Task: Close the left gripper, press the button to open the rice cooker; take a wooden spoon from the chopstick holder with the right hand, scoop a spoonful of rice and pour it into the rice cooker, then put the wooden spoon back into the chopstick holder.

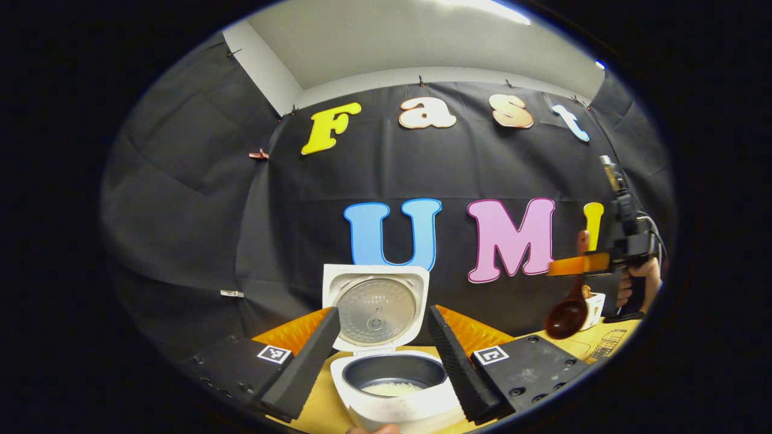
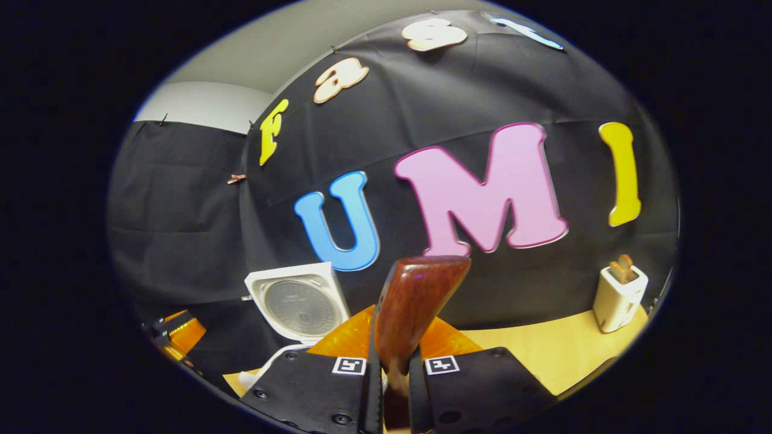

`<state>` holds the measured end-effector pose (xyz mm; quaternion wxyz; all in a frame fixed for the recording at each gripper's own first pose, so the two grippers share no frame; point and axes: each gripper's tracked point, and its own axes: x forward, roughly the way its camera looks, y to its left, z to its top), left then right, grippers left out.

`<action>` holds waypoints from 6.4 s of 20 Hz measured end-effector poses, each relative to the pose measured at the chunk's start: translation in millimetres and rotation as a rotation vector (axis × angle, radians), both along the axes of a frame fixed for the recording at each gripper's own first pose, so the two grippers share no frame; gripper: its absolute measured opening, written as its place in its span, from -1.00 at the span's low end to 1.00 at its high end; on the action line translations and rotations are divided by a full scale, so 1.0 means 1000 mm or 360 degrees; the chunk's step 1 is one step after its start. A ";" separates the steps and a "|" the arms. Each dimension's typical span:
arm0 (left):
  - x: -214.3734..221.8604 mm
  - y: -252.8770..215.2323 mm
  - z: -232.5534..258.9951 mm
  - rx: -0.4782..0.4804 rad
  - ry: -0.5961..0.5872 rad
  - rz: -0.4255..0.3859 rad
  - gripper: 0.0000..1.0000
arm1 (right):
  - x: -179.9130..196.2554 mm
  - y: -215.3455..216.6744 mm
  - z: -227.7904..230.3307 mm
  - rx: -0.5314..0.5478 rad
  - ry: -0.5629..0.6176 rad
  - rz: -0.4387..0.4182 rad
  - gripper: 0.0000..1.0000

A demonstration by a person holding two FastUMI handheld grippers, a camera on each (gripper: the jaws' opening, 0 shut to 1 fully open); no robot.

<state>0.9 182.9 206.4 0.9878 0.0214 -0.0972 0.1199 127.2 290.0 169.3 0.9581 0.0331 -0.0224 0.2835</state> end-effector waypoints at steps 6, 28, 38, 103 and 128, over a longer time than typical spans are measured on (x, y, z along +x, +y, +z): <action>0.071 0.027 0.012 0.0007 0.0086 0.0077 0.80 | -0.007 -0.096 -0.011 0.0045 0.0040 -0.0137 -0.58; 0.206 0.093 0.100 0.0061 -0.0029 0.0142 0.87 | 0.018 -0.254 -0.051 0.0017 0.0094 -0.0520 -0.58; 0.218 0.085 0.099 0.0124 -0.0022 0.0176 0.87 | 0.054 -0.312 -0.130 0.0047 0.0349 -0.0709 -0.58; 0.104 -0.039 -0.156 -0.0354 0.0972 -0.0003 0.42 | -0.135 -0.294 -0.245 0.0010 0.0456 -0.0551 0.96; 0.059 -0.089 -0.110 -0.0066 0.0336 -0.0032 0.94 | -0.137 -0.309 -0.225 0.0065 0.0267 -0.0711 0.95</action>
